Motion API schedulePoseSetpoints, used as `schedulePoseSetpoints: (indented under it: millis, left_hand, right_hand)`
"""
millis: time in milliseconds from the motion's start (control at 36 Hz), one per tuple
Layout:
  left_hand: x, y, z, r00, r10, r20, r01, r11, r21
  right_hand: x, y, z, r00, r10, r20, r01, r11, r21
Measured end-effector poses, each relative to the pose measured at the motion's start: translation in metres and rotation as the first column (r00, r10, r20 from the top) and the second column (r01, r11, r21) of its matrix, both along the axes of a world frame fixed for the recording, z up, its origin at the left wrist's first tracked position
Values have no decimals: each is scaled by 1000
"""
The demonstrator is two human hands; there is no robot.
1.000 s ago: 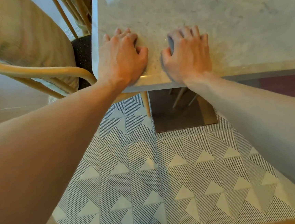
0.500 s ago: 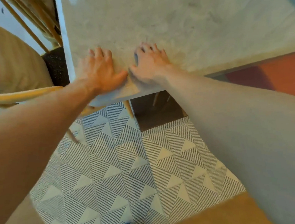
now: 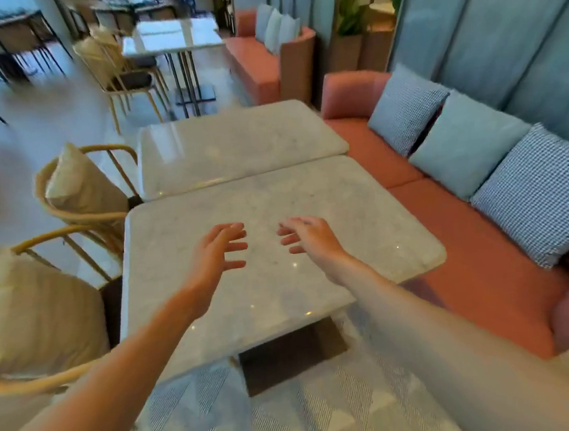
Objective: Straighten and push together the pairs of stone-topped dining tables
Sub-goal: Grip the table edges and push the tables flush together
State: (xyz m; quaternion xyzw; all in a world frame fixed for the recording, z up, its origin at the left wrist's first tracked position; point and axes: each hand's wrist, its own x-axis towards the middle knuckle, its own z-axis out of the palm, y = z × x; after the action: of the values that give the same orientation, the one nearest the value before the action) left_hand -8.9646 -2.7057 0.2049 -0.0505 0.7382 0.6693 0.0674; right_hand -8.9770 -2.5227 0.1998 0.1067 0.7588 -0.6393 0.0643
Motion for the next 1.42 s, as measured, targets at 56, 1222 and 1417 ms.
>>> schedulePoseSetpoints:
  millis: [56, 1222, 1417]
  left_hand:
    - [-11, 29, 48, 997, 7, -71, -4, 999, 53]
    - [-301, 310, 54, 849, 486, -206, -422, 859, 288]
    - [-252, 291, 20, 674, 733, -90, -694, 671, 260]
  right_hand:
    - [-12, 24, 47, 998, 1, -65, -4, 999, -46]
    - [-361, 261, 77, 882, 456, -117, -470, 841, -267]
    - [-341, 217, 40, 726, 686, -54, -673, 692, -262]
